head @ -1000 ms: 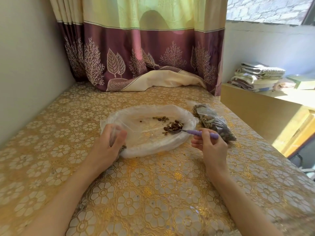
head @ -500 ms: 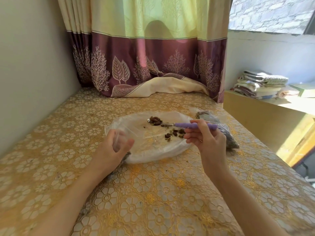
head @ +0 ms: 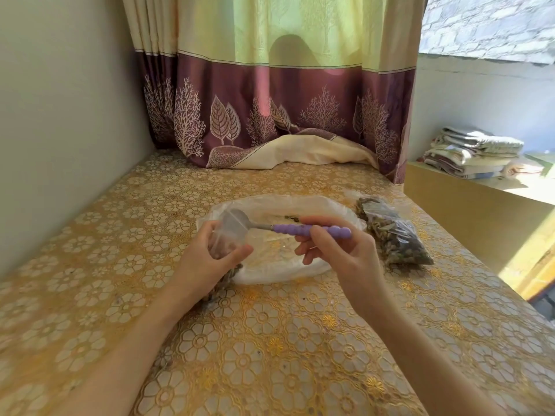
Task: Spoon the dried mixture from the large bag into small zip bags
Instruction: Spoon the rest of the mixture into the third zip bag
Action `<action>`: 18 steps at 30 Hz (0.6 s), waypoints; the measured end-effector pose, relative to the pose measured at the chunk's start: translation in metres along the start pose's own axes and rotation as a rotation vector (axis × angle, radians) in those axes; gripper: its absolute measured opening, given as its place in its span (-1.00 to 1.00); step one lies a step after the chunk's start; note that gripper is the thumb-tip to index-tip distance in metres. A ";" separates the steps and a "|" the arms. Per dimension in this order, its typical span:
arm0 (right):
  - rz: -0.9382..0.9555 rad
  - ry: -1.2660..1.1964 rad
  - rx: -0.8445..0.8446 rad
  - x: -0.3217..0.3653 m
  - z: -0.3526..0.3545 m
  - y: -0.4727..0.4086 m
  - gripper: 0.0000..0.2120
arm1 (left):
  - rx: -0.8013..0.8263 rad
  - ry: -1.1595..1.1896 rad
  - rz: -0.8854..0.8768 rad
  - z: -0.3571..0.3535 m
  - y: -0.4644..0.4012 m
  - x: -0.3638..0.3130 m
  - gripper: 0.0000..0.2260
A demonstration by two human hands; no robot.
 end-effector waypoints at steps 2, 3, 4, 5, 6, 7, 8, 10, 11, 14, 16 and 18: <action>-0.006 -0.041 -0.004 -0.001 0.001 -0.001 -0.85 | -0.004 -0.012 -0.007 0.000 0.000 0.001 -0.55; -0.014 -0.076 -0.013 -0.001 0.002 -0.001 -0.85 | -0.005 -0.019 -0.011 0.001 0.000 0.002 -0.55; -0.026 -0.119 -0.029 -0.001 0.004 -0.002 -0.85 | -0.003 -0.030 -0.015 0.001 0.000 0.003 -0.57; -0.043 -0.167 -0.062 -0.002 0.007 -0.002 -0.84 | 0.003 -0.047 -0.019 0.001 0.001 0.004 -0.57; -0.064 -0.216 -0.110 -0.003 0.011 -0.002 -0.82 | 0.014 -0.072 -0.024 0.001 0.001 0.004 -0.55; -0.089 -0.254 -0.168 -0.005 0.017 -0.002 -0.82 | 0.028 -0.099 -0.028 0.000 0.001 0.003 -0.53; -0.115 -0.273 -0.224 -0.007 0.023 -0.002 -0.81 | 0.039 -0.125 -0.035 -0.001 0.002 0.003 -0.54; -0.169 -0.246 -0.310 -0.014 0.034 -0.001 -0.78 | 0.053 -0.160 -0.047 -0.001 0.003 0.002 -0.57; -0.199 -0.213 -0.332 -0.018 0.039 -0.001 -0.75 | 0.061 -0.171 -0.047 -0.001 0.003 0.002 -0.57; -0.286 -0.139 -0.353 -0.028 0.047 0.000 -0.70 | 0.088 -0.228 -0.047 -0.001 0.004 0.003 -0.53; -0.309 -0.099 -0.363 -0.033 0.050 0.000 -0.68 | 0.085 -0.237 -0.045 -0.002 0.004 0.004 -0.51; -0.308 -0.071 -0.390 -0.036 0.051 -0.001 -0.67 | 0.079 -0.232 -0.041 -0.002 0.004 0.004 -0.49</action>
Point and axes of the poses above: each hand's wrist, its own y-axis away from the middle knuckle, its own z-axis out of the back of the hand, x = y × z, the point moved 1 cm from there along -y, towards the middle knuckle, and after that the axes turned 13 degrees about -z, right-handed, at the moved point
